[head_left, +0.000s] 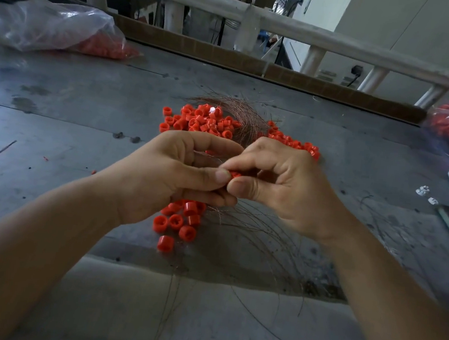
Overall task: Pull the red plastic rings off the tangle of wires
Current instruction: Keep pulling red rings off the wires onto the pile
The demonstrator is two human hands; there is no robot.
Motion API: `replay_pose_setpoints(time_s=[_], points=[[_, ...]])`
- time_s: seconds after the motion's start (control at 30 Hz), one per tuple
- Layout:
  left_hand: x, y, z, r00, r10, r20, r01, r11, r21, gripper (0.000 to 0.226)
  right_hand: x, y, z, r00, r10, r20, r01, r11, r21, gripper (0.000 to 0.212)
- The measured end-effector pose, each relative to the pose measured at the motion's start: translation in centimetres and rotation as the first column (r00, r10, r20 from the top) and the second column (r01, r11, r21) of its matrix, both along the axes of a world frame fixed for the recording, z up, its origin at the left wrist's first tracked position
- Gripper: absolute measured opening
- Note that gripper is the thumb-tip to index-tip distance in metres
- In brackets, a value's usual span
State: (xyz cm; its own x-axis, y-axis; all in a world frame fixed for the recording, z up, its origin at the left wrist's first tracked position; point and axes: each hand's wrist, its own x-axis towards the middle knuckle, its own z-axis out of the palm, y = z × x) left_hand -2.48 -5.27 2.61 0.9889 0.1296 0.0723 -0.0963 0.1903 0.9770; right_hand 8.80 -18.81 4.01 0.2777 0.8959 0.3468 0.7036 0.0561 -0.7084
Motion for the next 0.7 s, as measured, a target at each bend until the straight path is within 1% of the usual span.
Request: replay_pose_setpoints(time_s=[0.07,0.17,0.2,0.23,0.3,0.33,0.43,0.57,0.7], points=[[0.0,0.0,0.0,1.0,-0.012,0.0,0.012,1.0,0.003,0.037,0.0,0.1,-0.1,0.999,0.001,0.037,-0.001,1.0,-0.013,0.016],[0.0,-0.2,0.1,0.999,-0.02,0.042,0.019,1.0,0.019,0.039,-0.1,0.1,-0.3,0.992,-0.035,0.12,0.032,0.999,0.02,0.01],[-0.1,-0.4,0.1,0.998,-0.009,0.067,0.005,0.998,0.064,0.044,-0.1,0.1,-0.2,0.988,-0.048,0.145,0.044,0.999,0.033,0.01],[-0.1,-0.5,0.1,0.995,0.011,0.096,-0.025,0.99,0.14,0.049,-0.2,0.1,-0.2,0.984,-0.057,0.171,0.051,0.998,0.04,0.009],[-0.1,-0.9,0.0,0.987,0.052,0.15,-0.094,0.954,0.285,0.057,-0.4,0.2,-0.3,0.975,-0.064,0.215,0.056,0.998,0.04,0.008],[-0.1,-1.0,-0.1,0.985,0.062,0.164,-0.111,0.943,0.315,0.059,-0.5,0.2,-0.4,0.971,-0.068,0.23,0.06,0.997,0.04,0.008],[-0.1,-1.3,-0.1,0.981,0.063,0.184,-0.121,0.938,0.326,0.065,-0.8,0.2,-0.5,0.97,-0.076,0.233,0.067,0.997,0.047,0.005],[-0.3,-1.2,-0.1,0.978,0.049,0.2,-0.113,0.94,0.321,0.064,-1.0,0.2,-0.6,0.974,-0.08,0.211,0.069,0.996,0.056,0.005],[-0.1,-1.3,-0.1,0.983,0.051,0.177,-0.097,0.961,0.259,0.061,-0.9,0.1,-0.4,0.99,-0.069,0.125,0.063,0.997,0.051,0.01]])
